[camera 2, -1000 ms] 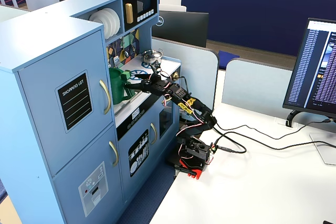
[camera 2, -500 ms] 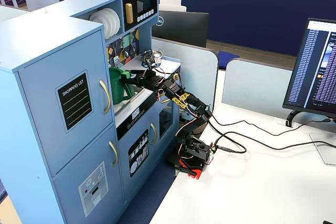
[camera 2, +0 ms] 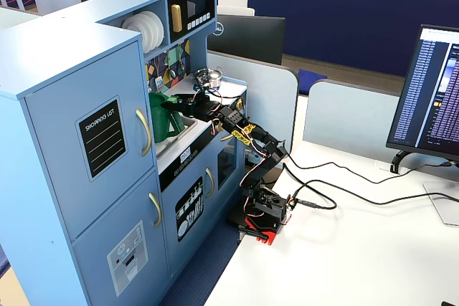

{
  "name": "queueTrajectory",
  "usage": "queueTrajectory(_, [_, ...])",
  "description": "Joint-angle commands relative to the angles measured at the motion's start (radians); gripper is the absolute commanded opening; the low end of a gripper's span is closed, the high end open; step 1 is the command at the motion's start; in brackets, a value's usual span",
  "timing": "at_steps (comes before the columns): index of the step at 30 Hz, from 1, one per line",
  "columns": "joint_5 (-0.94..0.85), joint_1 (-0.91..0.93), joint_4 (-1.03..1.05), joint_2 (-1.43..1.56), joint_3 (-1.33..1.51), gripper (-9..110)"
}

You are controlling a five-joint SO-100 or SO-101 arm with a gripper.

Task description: Take off the lid from the green recipient and place it on the counter

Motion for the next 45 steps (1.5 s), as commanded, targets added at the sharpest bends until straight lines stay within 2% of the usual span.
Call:
queueTrajectory(1, [0.002, -0.012, 0.018, -0.002, -0.081, 23])
queueTrajectory(4, [-0.006, -0.023, 0.025, -0.006, -0.081, 21])
queueTrajectory(8, [-0.031, -0.043, 0.04, -0.003, -0.084, 0])
queueTrajectory(15, [0.028, -0.054, -0.048, -0.005, -0.11, 0])
queueTrajectory(23, [-0.02, -0.012, -0.104, 0.008, -0.178, 0])
queueTrajectory(35, [-0.032, 0.365, -0.043, 0.043, -0.149, 0])
queueTrajectory(40, [-0.029, 0.471, -0.181, 0.009, -0.041, 0])
queueTrajectory(45, [-0.049, 0.497, -0.339, -0.018, 0.135, 0])
